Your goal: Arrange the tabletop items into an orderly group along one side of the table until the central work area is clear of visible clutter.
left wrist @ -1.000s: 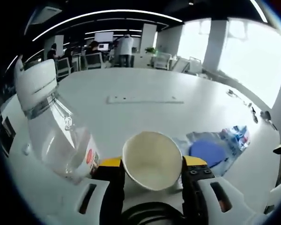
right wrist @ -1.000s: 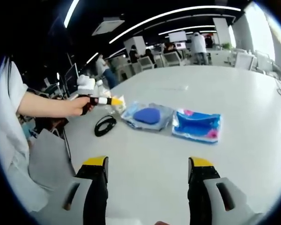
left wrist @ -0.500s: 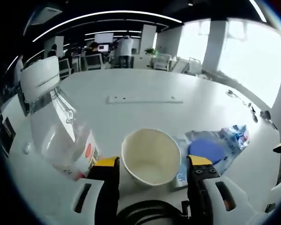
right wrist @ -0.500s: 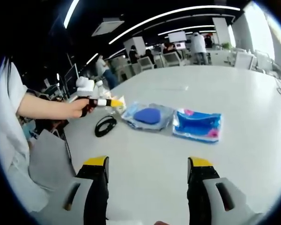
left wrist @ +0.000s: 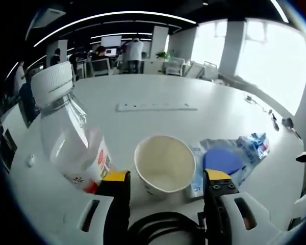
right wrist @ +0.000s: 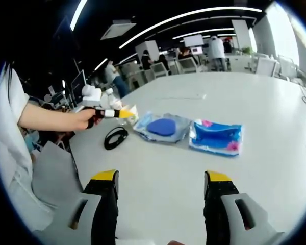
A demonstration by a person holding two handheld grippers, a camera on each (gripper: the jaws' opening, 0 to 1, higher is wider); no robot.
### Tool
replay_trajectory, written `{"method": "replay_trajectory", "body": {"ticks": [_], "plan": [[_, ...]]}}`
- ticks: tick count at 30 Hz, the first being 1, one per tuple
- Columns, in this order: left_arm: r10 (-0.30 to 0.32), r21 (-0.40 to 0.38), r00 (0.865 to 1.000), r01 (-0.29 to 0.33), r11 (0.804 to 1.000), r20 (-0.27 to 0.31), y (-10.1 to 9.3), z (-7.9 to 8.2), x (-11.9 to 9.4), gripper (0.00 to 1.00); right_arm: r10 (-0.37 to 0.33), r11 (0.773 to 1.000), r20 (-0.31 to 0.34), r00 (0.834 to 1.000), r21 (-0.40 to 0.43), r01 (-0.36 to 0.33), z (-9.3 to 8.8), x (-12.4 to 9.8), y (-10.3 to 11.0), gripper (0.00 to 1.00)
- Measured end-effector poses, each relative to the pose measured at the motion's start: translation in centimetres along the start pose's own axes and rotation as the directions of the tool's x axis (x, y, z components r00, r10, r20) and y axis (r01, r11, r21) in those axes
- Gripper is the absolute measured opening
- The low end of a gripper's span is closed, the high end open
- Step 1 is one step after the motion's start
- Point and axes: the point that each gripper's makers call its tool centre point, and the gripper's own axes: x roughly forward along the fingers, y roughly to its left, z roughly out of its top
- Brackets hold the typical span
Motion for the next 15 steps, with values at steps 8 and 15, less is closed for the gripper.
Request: {"method": "replay_trajectory", "body": {"ticks": [8,15], "plan": [[0.001,-0.013,1.000,-0.001,1.000,0.002,0.2,-0.6,-1.1,0.56,0.002,1.000,0.000,1.000,-0.006,-0.002,0.0,0.2,0.2,0.66],[-0.008,-0.008,1.000,0.008,1.000,-0.013,0.1,-1.5,-2.2,0.57,0.004,1.000,0.004,1.000,-0.010,-0.004,0.2,0.3,0.4,0.66]]}}
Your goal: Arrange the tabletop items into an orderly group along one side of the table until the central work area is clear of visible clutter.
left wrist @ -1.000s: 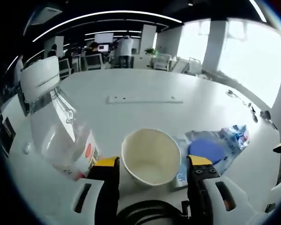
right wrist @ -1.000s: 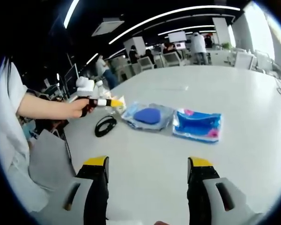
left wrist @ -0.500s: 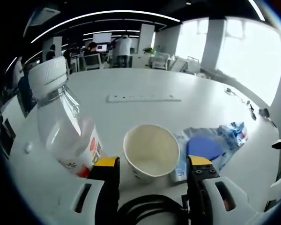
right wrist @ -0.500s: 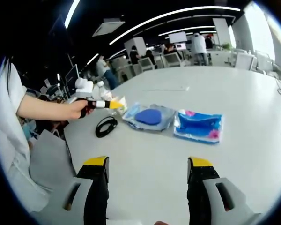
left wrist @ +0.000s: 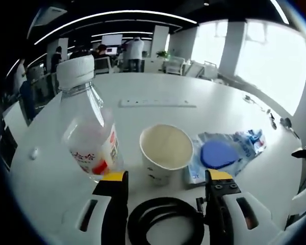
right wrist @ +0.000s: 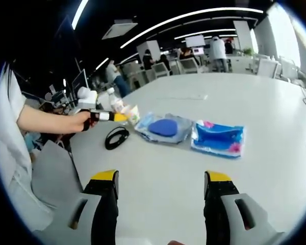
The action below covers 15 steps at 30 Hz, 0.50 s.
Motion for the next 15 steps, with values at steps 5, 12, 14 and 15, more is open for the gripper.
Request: {"method": "replay_trajectory", "body": {"ticks": [5,12,14,15], "plan": [[0.010,0.014,1.000,-0.010,1.000,-0.001,0.1,-0.6,-1.3,0.57,-0.002,1.000,0.000,1.000,-0.001,0.002,-0.1,-0.1,-0.1,0.66],[0.005,0.011,1.000,-0.005,1.000,0.000,0.6,-1.4,-3.0,0.60,-0.010,1.000,0.006,1.000,-0.003,0.010,-0.1,-0.4,-0.4,0.66],[0.017,-0.007,1.000,-0.017,1.000,0.016,1.2,-1.4,-3.8,0.62,-0.011,1.000,0.007,1.000,-0.003,0.011,-0.1,-0.5,-0.4,0.66],[0.014,-0.013,1.000,-0.014,1.000,0.016,1.2,-1.5,-4.0,0.63,-0.012,1.000,0.007,1.000,-0.004,0.012,-0.1,-0.5,-0.4,0.66]]}}
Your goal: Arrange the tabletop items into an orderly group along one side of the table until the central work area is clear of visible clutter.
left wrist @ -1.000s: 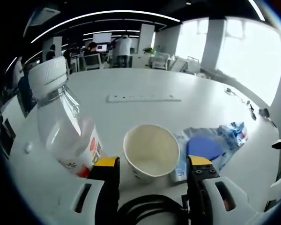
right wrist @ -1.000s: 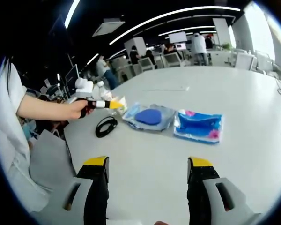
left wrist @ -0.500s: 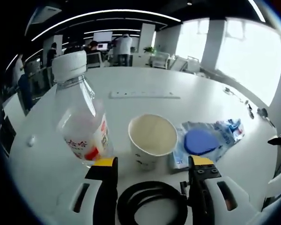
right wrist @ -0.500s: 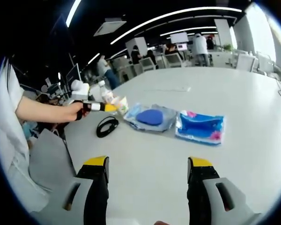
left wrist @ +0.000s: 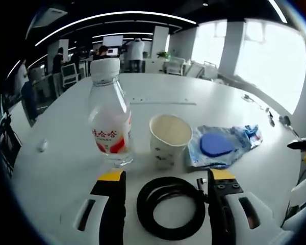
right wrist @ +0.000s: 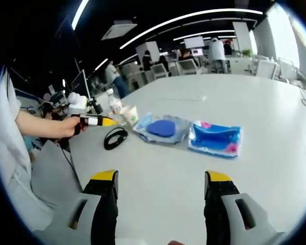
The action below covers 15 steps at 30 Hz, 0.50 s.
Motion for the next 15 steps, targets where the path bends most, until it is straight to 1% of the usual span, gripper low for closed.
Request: {"method": "replay_trajectory", "body": {"ticks": [4,6,8,11,15], "plan": [[-0.007,0.008,1.000,0.007,1.000,0.002,0.2,-0.2,-1.1,0.67,0.002,1.000,0.004,1.000,-0.002,-0.002,0.1,-0.1,0.2,0.66],[-0.017,-0.002,1.000,0.017,1.000,0.018,0.3,-0.1,-1.6,0.70,0.002,1.000,0.006,1.000,-0.003,-0.002,0.1,-0.1,0.3,0.66],[-0.022,0.001,1.000,0.022,1.000,0.021,0.4,-0.2,-2.4,0.74,0.002,1.000,0.008,1.000,-0.003,-0.002,0.1,-0.1,0.3,0.66],[-0.025,0.020,0.999,0.024,1.000,0.030,0.8,-0.2,-3.3,0.79,0.002,1.000,0.007,1.000,-0.006,-0.002,0.0,-0.2,0.5,0.66],[-0.015,0.006,0.999,0.015,1.000,0.051,1.9,0.0,-5.2,0.86,0.000,1.000,0.007,1.000,-0.008,0.000,0.0,-0.4,0.6,0.66]]}}
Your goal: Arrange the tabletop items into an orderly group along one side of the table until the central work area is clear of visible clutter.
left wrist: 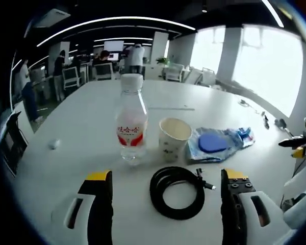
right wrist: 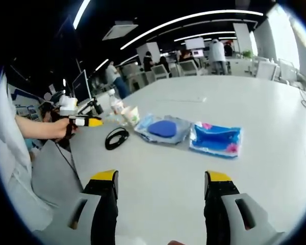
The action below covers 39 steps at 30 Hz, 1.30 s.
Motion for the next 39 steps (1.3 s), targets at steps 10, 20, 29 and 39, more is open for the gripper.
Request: {"method": "replay_trajectory", "body": {"ticks": [10,20,29,39], "plan": [[-0.012,0.026,0.999,0.011,1.000,0.030,1.0,0.9,-4.5,0.94,-0.017,1.000,0.002,1.000,-0.004,0.017,-0.2,-0.6,0.2,0.66],[-0.033,0.046,0.999,0.032,0.998,0.029,1.4,0.4,-7.1,0.94,-0.045,0.999,0.015,0.999,-0.011,0.045,-0.1,-1.4,0.0,0.66],[-0.038,0.073,0.999,0.037,0.997,0.014,2.0,-0.2,-8.7,0.93,-0.073,0.997,0.018,0.997,-0.016,0.073,-0.3,-2.2,-0.2,0.66],[-0.068,0.070,0.998,0.068,0.995,0.000,1.8,-0.6,-8.2,0.91,-0.059,0.998,0.023,0.998,-0.029,0.059,0.0,-1.3,1.3,0.66]]}}
